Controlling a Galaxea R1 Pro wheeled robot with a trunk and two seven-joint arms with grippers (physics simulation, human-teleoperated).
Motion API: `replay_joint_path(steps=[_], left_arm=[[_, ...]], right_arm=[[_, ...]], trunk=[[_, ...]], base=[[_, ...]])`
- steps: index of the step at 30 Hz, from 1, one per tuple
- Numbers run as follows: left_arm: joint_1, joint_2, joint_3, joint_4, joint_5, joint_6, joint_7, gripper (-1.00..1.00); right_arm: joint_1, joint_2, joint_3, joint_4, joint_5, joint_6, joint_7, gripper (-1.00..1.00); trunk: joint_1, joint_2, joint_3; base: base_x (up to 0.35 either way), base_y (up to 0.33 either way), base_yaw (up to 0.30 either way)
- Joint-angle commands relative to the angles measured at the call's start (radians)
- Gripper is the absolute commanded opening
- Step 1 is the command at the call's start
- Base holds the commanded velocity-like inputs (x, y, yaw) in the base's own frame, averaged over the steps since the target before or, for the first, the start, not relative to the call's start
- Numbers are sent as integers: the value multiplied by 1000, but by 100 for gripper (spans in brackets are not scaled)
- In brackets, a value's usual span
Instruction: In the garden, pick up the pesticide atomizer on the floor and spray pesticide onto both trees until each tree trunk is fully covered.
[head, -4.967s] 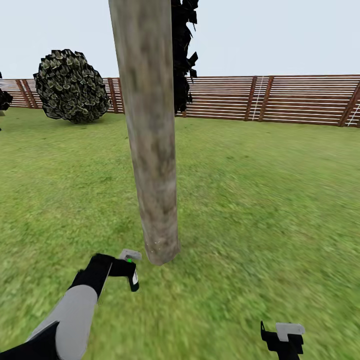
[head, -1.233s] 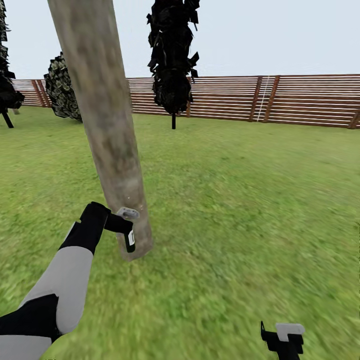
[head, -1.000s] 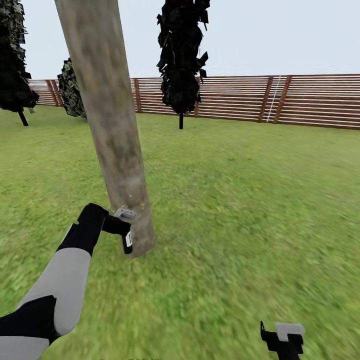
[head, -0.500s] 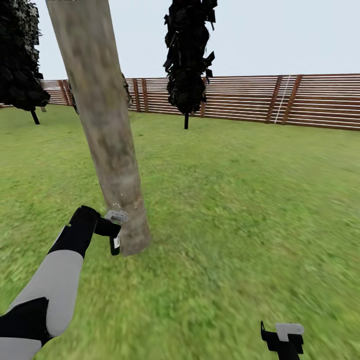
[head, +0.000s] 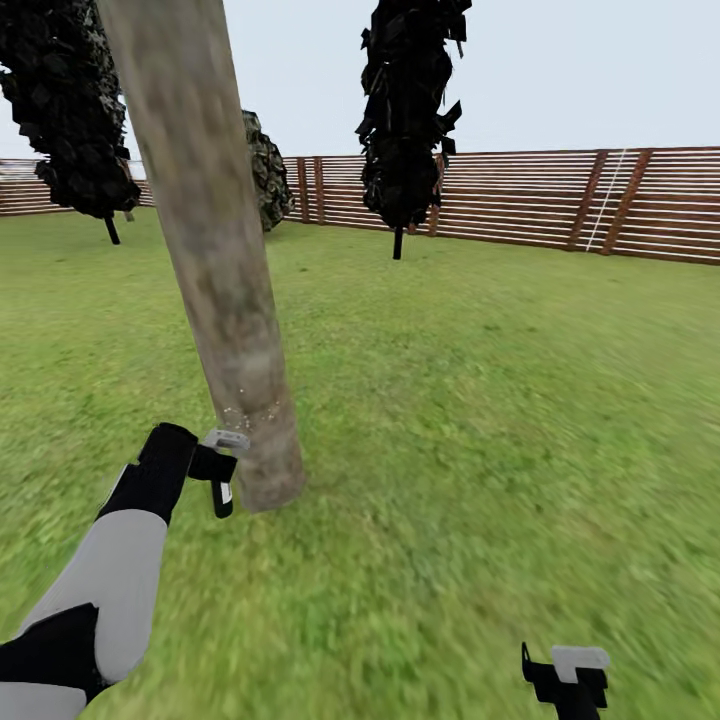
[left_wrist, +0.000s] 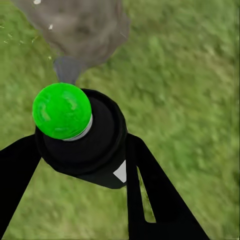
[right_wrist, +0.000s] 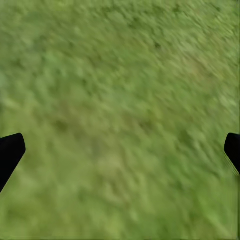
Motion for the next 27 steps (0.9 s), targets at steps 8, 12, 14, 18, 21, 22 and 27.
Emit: replay_joint_path(steps=[8,12,14,18,21,22,27], left_arm=[[19,7,46,-3,-5,-3,-6,-100],[82,42,80,-2,-4,-20,-4,-100],[92,44,82,-1,-4,-46,-4,-100],[98,-2,82,-3,-3,-68,14,-100],[99,-9,93,-10,-3,-72,40,-100],[99,-2,104,-11,-3,-73,43,-100],[115,50,204,0,-2,-86,48,-100]], right_arm=[[-1,-1,-7,1,9,-2,-4,100],[-1,1,-7,1,9,-2,-4,100],[-1,1,-7,1,9,-2,-4,100],[-1,1,-7,1,9,-2,-4,100],[-1,1,-7,1,9,-2,-4,100],[-1,1,-7,1,9,-2,-4,100],[-1,1,-7,1,10,-2,-4,100]], trunk=[[0,0,-1],[0,0,-1],[0,0,-1],[0,0,-1],[0,0,-1],[0,0,-1],[0,0,-1]], base=[[179,-229,0],[118,-253,0],[114,-255,0],[116,-255,92],[120,-255,247],[120,-255,271],[120,-255,170]])
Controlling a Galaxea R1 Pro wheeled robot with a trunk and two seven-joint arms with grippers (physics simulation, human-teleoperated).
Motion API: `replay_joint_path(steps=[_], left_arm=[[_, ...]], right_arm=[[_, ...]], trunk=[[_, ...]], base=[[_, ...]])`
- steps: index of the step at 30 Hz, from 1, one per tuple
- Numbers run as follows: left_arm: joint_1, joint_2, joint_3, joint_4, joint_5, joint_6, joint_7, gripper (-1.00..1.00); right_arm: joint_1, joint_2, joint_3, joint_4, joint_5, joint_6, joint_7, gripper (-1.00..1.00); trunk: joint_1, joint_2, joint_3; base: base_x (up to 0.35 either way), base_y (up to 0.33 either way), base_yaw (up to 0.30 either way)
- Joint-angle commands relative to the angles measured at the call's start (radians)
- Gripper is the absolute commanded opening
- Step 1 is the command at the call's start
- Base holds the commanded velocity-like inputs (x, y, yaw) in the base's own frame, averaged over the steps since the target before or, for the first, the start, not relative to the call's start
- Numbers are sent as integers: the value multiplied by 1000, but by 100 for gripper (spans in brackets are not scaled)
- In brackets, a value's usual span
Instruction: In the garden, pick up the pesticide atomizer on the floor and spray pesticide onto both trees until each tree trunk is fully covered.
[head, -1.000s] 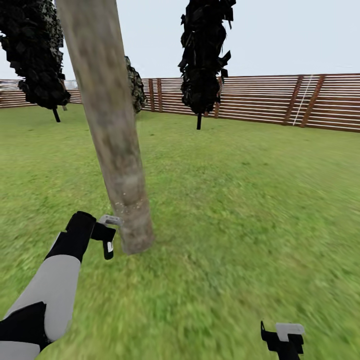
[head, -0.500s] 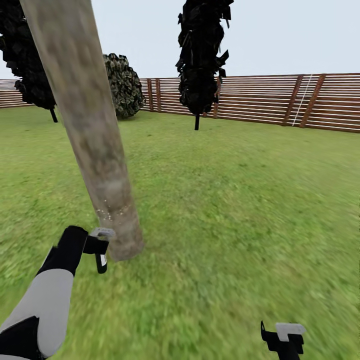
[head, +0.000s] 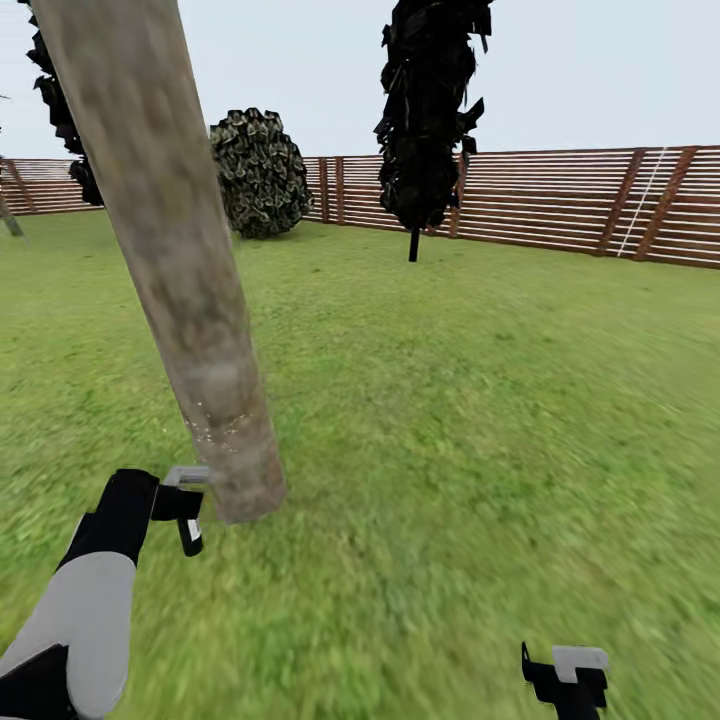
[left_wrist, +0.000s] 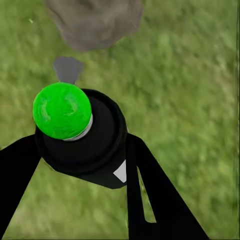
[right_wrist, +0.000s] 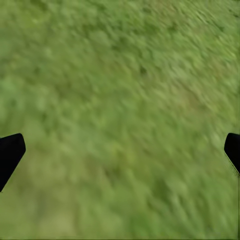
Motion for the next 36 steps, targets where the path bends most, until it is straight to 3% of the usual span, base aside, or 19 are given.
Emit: replay_joint_path(steps=[1,4,7,11,13,18,19,22,23,25,28,36], left_arm=[[7,-5,6,0,-9,-1,-10,-100],[18,-63,8,-1,-16,-3,-10,-100],[19,-65,7,-1,-18,-4,-10,-100],[36,26,17,0,-14,-6,14,-100],[63,33,14,2,-11,-34,33,-100],[84,-33,24,17,-1,-66,110,-100],[89,-14,59,17,20,-70,118,-100],[98,14,94,18,28,-91,122,-100],[100,4,97,33,29,-115,133,-100],[101,-39,97,58,27,-124,174,-100],[101,-73,98,70,31,-130,225,-100],[102,-63,108,72,32,-184,237,-100]], right_arm=[[-1,0,-7,1,10,-2,-4,100],[-1,0,-7,1,10,-2,-4,100],[-1,0,-7,1,10,-2,-4,100],[-1,0,-7,1,11,-2,-4,100],[-1,1,-7,1,10,-2,-4,100],[-1,1,-7,1,12,-2,-4,100],[-1,1,-6,1,12,-2,-4,100],[-1,2,-6,1,12,-2,-4,100],[-1,2,-6,1,12,-2,-4,100],[-1,2,-7,1,12,-2,-4,100],[-1,2,-6,1,12,-2,-4,100],[-1,0,-7,1,12,-2,-4,100]], trunk=[[0,0,-1],[0,0,-1],[0,0,-1],[0,0,-1],[0,0,-1],[0,0,-1],[0,0,-1],[0,0,-1],[0,0,-1],[0,0,-1],[0,0,-1],[0,0,-1]], base=[[120,-255,28],[121,-255,7],[142,-254,1],[196,-228,0],[225,-207,3],[230,-166,175],[87,-17,273],[37,-7,275],[5,-1,277],[2,0,277],[2,0,266],[156,-134,41]])
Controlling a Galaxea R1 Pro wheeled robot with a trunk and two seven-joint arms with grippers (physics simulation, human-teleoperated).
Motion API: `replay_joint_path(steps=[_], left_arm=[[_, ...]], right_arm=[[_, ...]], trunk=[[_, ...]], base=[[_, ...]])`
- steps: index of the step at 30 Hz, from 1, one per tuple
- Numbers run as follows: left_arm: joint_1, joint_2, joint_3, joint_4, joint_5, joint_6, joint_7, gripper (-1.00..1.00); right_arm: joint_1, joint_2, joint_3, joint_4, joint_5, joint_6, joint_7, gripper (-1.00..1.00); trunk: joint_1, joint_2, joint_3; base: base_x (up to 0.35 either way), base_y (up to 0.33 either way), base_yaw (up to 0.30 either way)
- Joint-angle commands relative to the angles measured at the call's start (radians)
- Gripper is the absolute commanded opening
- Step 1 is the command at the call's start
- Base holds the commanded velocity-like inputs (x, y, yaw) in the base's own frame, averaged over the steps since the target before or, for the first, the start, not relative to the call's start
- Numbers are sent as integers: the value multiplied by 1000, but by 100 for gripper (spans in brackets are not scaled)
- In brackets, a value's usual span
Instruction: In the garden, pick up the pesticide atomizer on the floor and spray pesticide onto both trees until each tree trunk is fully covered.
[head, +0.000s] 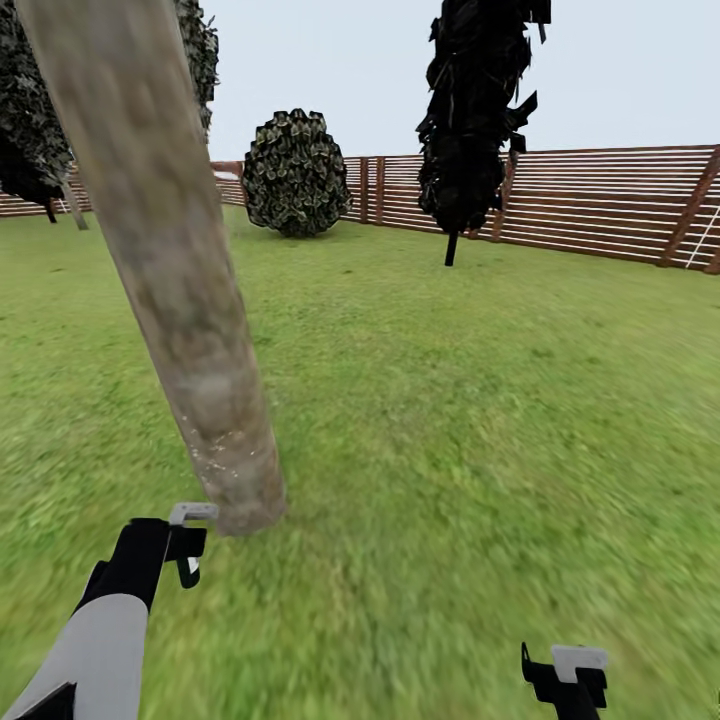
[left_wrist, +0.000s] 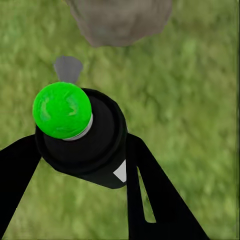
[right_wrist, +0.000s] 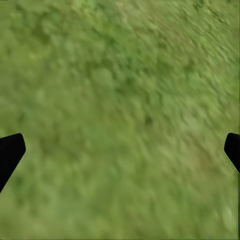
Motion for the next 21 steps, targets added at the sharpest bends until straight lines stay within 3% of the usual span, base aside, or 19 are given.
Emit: replay_joint_path(steps=[1,8,17,21], left_arm=[[-1,-1,4,-2,-10,1,-10,-100],[-1,-4,3,-2,36,-10,-11,-100],[-1,-10,1,-2,39,-12,-10,-100],[-1,-10,1,-2,39,-12,-10,-100]], right_arm=[[-1,0,-7,1,11,-2,-4,100],[-1,0,-7,1,11,-2,-4,100],[-1,0,-7,1,11,-2,-4,100],[-1,0,-7,1,11,-2,-3,100]], trunk=[[0,0,-1],[0,0,-1],[0,0,-1],[0,0,-1]], base=[[144,-239,1],[-44,-271,94],[-1,-276,264],[85,-276,52]])
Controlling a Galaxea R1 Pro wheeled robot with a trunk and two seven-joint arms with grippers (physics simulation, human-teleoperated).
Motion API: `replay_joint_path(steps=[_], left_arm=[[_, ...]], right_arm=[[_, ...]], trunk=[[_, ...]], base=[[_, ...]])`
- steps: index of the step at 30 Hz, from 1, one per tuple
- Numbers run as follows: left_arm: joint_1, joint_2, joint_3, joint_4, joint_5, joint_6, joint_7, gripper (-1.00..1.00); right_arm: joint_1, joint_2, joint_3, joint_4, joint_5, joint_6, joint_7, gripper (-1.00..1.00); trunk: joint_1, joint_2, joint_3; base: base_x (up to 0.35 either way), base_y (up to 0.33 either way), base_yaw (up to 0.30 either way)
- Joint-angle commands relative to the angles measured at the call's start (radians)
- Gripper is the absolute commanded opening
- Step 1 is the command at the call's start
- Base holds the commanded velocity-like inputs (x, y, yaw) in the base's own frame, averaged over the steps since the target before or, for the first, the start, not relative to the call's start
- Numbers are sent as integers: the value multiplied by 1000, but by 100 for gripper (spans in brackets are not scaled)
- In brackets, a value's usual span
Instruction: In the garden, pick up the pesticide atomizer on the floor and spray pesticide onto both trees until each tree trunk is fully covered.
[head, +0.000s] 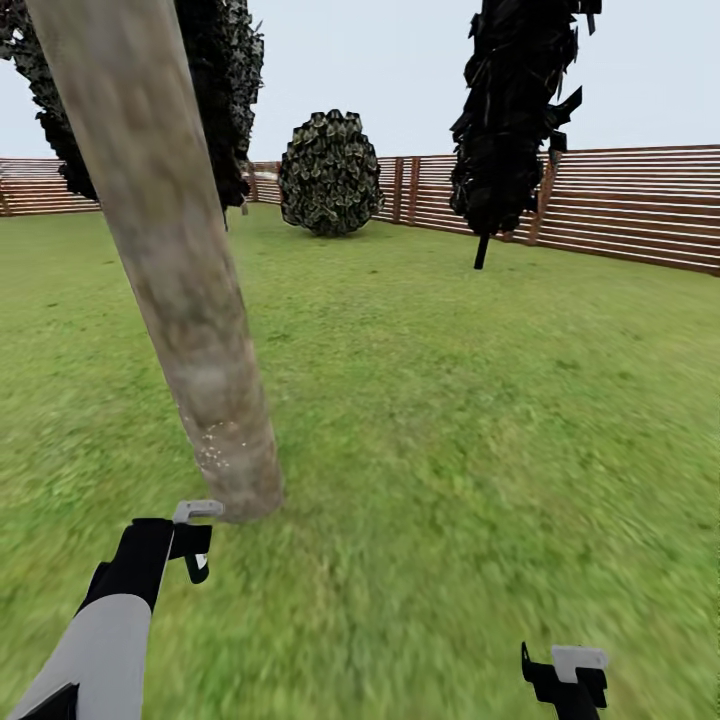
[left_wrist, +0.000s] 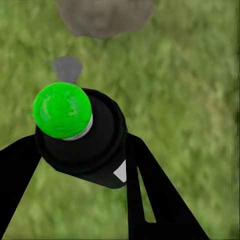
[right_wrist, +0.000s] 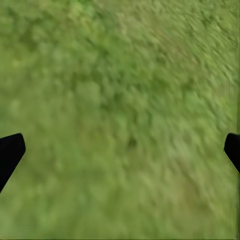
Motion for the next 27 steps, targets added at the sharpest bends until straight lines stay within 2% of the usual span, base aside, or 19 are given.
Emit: replay_joint_path(steps=[1,20,27], left_arm=[[-1,-1,4,-2,-10,2,-10,-100],[-1,7,7,-3,-11,2,-9,-100],[-1,7,7,-3,-11,2,-9,-100]], right_arm=[[-1,0,-7,1,12,-2,-3,100],[-1,1,-6,1,13,-2,-2,100],[-1,2,-6,1,13,-2,-2,100]], trunk=[[0,0,-1],[0,0,-1],[0,0,-1]], base=[[93,-276,7],[22,-277,4],[93,-277,228]])
